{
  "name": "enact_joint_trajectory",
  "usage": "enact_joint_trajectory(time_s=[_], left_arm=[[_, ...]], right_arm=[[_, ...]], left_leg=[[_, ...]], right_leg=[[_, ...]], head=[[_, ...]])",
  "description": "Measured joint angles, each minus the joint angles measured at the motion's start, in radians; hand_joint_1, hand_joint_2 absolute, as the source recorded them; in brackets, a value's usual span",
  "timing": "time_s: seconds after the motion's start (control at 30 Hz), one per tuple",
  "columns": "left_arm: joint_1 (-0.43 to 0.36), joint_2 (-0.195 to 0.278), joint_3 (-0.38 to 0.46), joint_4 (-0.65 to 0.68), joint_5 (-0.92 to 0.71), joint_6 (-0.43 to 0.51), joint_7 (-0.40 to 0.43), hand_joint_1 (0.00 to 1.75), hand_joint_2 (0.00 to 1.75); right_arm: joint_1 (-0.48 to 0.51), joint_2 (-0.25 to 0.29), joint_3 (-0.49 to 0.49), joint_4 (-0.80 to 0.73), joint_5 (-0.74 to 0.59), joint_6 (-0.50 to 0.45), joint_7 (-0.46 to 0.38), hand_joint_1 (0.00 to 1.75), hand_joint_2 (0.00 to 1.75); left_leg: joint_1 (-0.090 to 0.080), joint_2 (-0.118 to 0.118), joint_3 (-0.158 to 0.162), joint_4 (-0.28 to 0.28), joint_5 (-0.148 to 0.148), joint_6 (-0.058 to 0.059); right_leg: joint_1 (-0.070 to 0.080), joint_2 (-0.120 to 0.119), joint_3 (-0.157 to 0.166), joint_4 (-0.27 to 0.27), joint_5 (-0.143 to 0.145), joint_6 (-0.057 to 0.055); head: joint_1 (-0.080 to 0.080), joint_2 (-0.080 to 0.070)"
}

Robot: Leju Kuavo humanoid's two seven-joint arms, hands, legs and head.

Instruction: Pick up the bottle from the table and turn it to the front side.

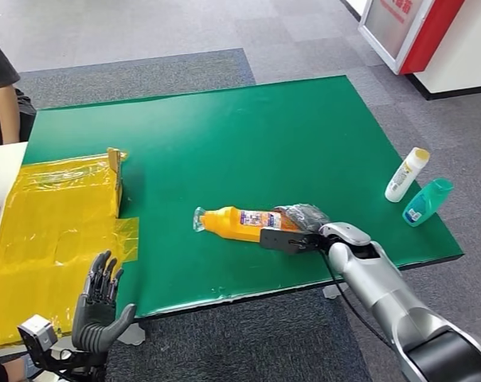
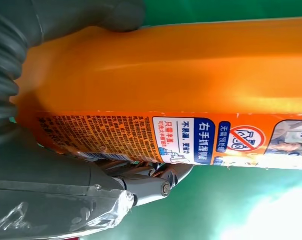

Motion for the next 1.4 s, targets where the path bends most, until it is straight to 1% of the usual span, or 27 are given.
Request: enact_joint_trajectory(time_s=[0.1,0.2,0.3,0.4,0.47,0.57,0.67,0.77,0.87,1.07,1.27,1.3,1.4], left_arm=[[0.01,-0.002,0.002,-0.009,-0.007,0.001,0.005,0.0,1.75],[0.019,-0.008,0.004,-0.024,-0.015,0.0,0.014,0.0,1.75],[0.026,-0.019,0.008,-0.047,-0.015,-0.006,0.045,0.0,1.75],[0.027,-0.03,0.01,-0.069,0.021,-0.035,0.116,0.0,1.75],[0.023,-0.033,0.009,-0.079,0.064,-0.057,0.169,0.0,1.75],[0.013,-0.033,0.005,-0.089,0.111,-0.074,0.215,0.0,1.75],[-0.004,-0.028,-0.009,-0.094,0.17,-0.101,0.253,0.0,1.75],[-0.052,-0.005,-0.049,-0.093,0.267,-0.134,0.301,0.0,1.75],[-0.116,0.028,-0.1,-0.087,0.339,-0.149,0.325,0.0,1.75],[-0.214,0.098,-0.225,-0.059,0.407,-0.167,0.353,0.0,1.75],[-0.289,0.155,-0.339,-0.03,0.443,-0.167,0.375,0.0,1.75],[-0.299,0.165,-0.354,-0.025,0.446,-0.169,0.376,0.03,1.75],[-0.321,0.192,-0.39,-0.01,0.45,-0.169,0.377,1.25,1.75]], right_arm=[[0.086,0.007,-0.023,-0.142,-0.057,-0.053,-0.021,1.75,1.75],[0.164,0.033,-0.047,-0.279,-0.105,-0.087,-0.04,1.75,1.75],[0.236,0.087,-0.076,-0.394,-0.158,-0.108,-0.072,1.75,1.75],[0.297,0.157,-0.096,-0.477,-0.204,-0.116,-0.115,1.75,1.75],[0.327,0.201,-0.1,-0.503,-0.228,-0.118,-0.152,1.75,1.75],[0.353,0.248,-0.102,-0.512,-0.241,-0.123,-0.193,1.75,1.75],[0.364,0.275,-0.102,-0.507,-0.241,-0.127,-0.234,1.75,1.75],[0.364,0.307,-0.094,-0.471,-0.234,-0.146,-0.285,1.75,1.75],[0.361,0.331,-0.073,-0.412,-0.216,-0.182,-0.32,1.75,1.75],[0.342,0.348,-0.021,-0.305,-0.143,-0.268,-0.344,1.75,1.75],[0.312,0.351,0.025,-0.238,-0.105,-0.294,-0.339,1.75,1.75],[0.309,0.351,0.031,-0.23,-0.105,-0.298,-0.339,1.75,1.75],[0.299,0.352,0.041,-0.207,-0.106,-0.307,-0.339,1.75,1.75]], left_leg=[[0.0,0.0,0.0,0.0,-0.001,-0.001],[0.0,0.0,0.0,0.0,-0.002,-0.002],[0.001,0.0,0.0,0.0,-0.002,-0.002],[0.001,0.0,0.0,0.0,-0.003,-0.002],[0.001,0.0,0.0,0.0,-0.002,-0.002],[0.001,0.0,0.0,0.0,-0.002,-0.002],[0.001,0.0,0.0,0.0,-0.002,-0.002],[0.001,0.0,0.0,0.0,-0.001,-0.002],[0.001,0.0,0.0,0.0,-0.001,-0.003],[0.001,0.0,0.0,0.0,0.0,-0.003],[0.0,0.0,0.0,0.0,0.0,-0.003],[0.0,0.0,0.0,0.0,0.0,-0.003],[0.001,0.0,0.0,0.0,0.0,-0.003]], right_leg=[[0.0,0.0,0.0,0.0,-0.001,-0.001],[0.001,0.0,-0.001,0.0,-0.002,-0.002],[0.001,0.0,0.0,0.0,-0.004,-0.001],[0.001,0.0,-0.001,0.0,-0.004,-0.001],[0.001,0.0,-0.001,0.0,-0.004,-0.002],[0.001,0.0,-0.001,0.0,-0.003,-0.002],[0.001,0.0,-0.001,0.0,-0.003,-0.002],[0.001,0.0,0.0,0.0,-0.003,-0.002],[0.001,0.0,-0.001,0.0,-0.002,-0.003],[0.001,0.0,-0.001,0.001,-0.002,-0.003],[0.001,0.0,-0.001,0.001,-0.002,-0.003],[0.001,0.0,-0.001,0.001,-0.002,-0.003],[0.001,0.0,-0.001,0.001,-0.002,-0.003]], head=[[0.0,0.0],[0.0,0.0],[0.0,0.0],[0.0,0.0],[0.0,0.0],[0.0,0.0],[0.0,0.0],[0.0,0.0],[0.0,0.0],[0.0,0.0],[0.0,0.0],[0.0,0.0],[0.0,0.0]])
